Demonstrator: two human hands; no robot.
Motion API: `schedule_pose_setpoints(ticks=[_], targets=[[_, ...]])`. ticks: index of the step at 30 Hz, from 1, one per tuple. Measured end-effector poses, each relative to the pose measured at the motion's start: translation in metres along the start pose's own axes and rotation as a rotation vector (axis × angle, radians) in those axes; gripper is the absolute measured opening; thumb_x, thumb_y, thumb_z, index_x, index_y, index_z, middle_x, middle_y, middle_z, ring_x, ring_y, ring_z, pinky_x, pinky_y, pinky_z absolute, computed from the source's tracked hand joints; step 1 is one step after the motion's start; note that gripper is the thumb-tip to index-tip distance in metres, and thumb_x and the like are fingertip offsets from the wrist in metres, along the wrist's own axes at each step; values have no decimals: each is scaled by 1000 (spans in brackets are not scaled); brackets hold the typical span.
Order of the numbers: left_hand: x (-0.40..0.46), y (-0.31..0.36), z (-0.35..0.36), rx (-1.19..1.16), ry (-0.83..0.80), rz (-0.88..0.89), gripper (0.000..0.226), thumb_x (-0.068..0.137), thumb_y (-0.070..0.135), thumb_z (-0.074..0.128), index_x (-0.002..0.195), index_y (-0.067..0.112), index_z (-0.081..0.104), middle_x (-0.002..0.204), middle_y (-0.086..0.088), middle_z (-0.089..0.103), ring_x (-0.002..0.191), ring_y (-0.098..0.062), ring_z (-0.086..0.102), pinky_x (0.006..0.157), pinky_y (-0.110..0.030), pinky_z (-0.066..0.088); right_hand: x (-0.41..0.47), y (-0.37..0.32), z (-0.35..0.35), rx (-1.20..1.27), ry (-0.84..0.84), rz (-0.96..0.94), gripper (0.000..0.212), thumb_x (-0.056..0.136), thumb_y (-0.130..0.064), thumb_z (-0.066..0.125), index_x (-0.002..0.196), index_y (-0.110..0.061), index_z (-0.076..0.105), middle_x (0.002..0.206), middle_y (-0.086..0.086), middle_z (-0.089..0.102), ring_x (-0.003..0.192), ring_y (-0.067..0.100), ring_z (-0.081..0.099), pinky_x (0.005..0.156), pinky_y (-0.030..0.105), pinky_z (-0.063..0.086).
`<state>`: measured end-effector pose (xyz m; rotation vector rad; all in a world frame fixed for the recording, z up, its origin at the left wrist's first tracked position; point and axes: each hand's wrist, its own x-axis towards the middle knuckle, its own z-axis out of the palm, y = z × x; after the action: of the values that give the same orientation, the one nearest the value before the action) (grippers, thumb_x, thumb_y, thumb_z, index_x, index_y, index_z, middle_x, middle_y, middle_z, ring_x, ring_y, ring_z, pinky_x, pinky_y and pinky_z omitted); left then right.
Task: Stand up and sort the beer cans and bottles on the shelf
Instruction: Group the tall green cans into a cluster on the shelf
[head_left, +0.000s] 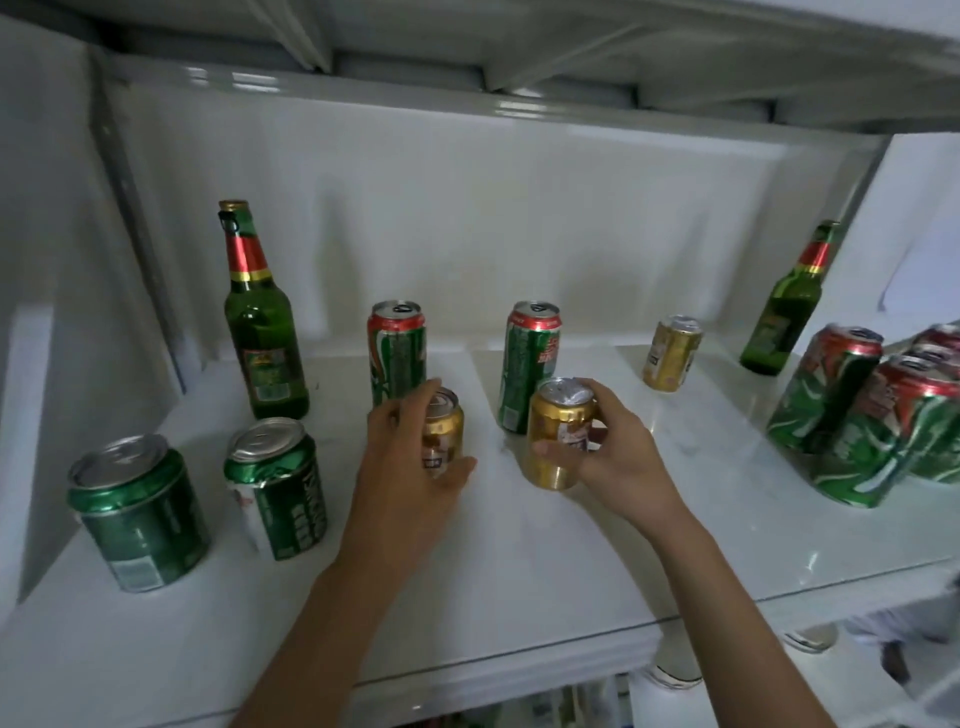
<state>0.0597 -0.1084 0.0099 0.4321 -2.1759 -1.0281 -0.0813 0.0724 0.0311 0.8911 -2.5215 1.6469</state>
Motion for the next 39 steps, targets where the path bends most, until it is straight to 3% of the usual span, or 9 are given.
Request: schedule_pose_setpoints(ticks=[4,8,10,18,23,33,35,37,39], targets=[[-1,11,9,93,109,-13,74,80,15,85,142,34,49,141,-3,48,115,-18,58,95,-21,48,5,8,-14,26,1,-59,66,67,-20,94,122,-35,59,107,-20,69,92,-2,67,79,20,55],[-8,32,24,48,152,33,72,76,14,89,132,40,52,130,6,53,100,5,57,81,5,40,5,13,-40,62,46,-127,66,66,-23,95,117,-41,57,100,-29,65,86,-14,64,70,6,49],[-12,43,34,15,149,62,71,75,15,90,131,41,54,128,11,56,107,13,56,89,-1,44,4,14,-52,39,26,-151,69,65,-25,95,119,-40,55,100,-30,62,88,-11,63,69,5,48],[-26,54,62,57,106,95,74,74,17,91,138,33,57,128,8,58,114,-1,59,97,-22,54,-12,25,-48,70,-61,-197,66,67,-24,94,121,-38,58,101,-31,65,96,-20,60,75,1,47],[-31,50,68,86,79,113,75,79,14,87,143,30,50,131,7,52,115,23,46,89,3,40,-16,26,-43,61,-55,-225,61,72,-27,92,110,-54,52,101,-49,61,99,-21,58,77,0,46],[-24,45,52,65,-39,94,75,85,16,82,143,40,42,137,9,46,116,27,41,86,6,37,-15,20,-46,65,-127,-142,57,74,-33,90,112,-51,52,105,-31,64,96,-22,59,72,0,46],[-23,45,45,11,-93,100,72,86,23,82,145,40,43,140,11,46,119,24,42,91,1,41,-14,14,-47,83,-114,-101,46,79,-49,80,118,-43,56,106,-28,65,98,-12,63,69,5,48],[-16,50,31,-70,-87,96,61,92,36,72,146,44,44,141,22,45,125,17,45,105,-15,45,-8,5,-48,103,-91,-74,60,80,-71,58,125,-32,59,112,-20,66,105,0,65,75,12,48],[0,50,11,-119,55,126,47,100,40,59,146,41,48,138,29,46,132,5,47,112,-34,47,7,-11,-51,117,-61,-89,70,78,-74,54,130,-28,59,119,-15,66,111,6,64,81,19,52]])
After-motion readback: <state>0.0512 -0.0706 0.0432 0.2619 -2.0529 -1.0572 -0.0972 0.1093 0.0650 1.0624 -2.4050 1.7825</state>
